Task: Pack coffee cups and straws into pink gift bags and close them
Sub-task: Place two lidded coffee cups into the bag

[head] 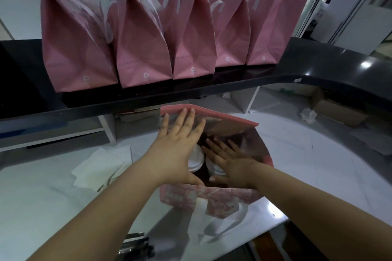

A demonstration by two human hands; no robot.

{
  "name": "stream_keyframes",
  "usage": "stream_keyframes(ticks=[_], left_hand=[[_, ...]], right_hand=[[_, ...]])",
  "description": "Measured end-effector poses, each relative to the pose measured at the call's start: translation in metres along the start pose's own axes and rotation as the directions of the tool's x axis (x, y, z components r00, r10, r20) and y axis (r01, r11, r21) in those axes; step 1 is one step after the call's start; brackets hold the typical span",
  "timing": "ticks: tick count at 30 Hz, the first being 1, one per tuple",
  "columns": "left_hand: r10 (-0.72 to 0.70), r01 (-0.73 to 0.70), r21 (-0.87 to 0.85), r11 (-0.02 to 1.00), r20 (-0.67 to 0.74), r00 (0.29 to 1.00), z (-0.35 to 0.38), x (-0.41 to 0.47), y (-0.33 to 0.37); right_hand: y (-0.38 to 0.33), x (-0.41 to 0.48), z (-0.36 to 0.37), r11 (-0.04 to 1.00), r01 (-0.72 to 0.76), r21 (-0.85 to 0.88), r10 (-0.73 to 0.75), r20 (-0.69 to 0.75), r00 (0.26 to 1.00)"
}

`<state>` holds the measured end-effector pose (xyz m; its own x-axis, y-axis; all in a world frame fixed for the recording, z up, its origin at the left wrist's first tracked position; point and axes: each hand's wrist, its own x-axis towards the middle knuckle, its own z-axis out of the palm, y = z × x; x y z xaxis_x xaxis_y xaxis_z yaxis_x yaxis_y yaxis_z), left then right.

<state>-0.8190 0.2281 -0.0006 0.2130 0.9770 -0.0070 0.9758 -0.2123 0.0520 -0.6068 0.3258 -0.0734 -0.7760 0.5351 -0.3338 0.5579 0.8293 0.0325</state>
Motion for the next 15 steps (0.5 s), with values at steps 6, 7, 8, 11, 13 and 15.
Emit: stream_keyframes(ticks=[6, 7, 8, 11, 13, 15], left_hand=[[-0.025, -0.006, -0.201, 0.98, -0.155, 0.988, -0.019, -0.007, -0.007], [-0.038, -0.017, -0.242, 0.97, -0.221, 0.975, -0.025, -0.008, -0.01], [-0.056, -0.024, -0.275, 0.961, -0.281, 0.958, -0.032, -0.011, -0.013], [-0.125, 0.005, -0.297, 0.955, -0.389, 0.913, -0.048, -0.02, -0.025], [-0.186, 0.067, -0.288, 0.955, -0.412, 0.892, -0.054, -0.033, -0.039], [-0.258, 0.15, -0.282, 0.948, -0.4, 0.879, -0.051, -0.053, -0.058]], right_hand=[[-0.004, -0.014, -0.073, 0.976, -0.029, 0.214, 0.041, -0.049, 0.998], [-0.006, -0.019, -0.089, 0.965, -0.044, 0.259, 0.074, -0.107, 0.992], [-0.01, -0.023, -0.103, 0.957, -0.056, 0.286, 0.106, -0.163, 0.981], [-0.036, -0.028, -0.134, 0.948, -0.078, 0.31, 0.186, -0.336, 0.923], [-0.067, -0.022, -0.146, 0.943, 0.0, 0.334, 0.166, -0.469, 0.868], [-0.105, -0.007, -0.151, 0.927, 0.11, 0.36, 0.109, -0.536, 0.837]])
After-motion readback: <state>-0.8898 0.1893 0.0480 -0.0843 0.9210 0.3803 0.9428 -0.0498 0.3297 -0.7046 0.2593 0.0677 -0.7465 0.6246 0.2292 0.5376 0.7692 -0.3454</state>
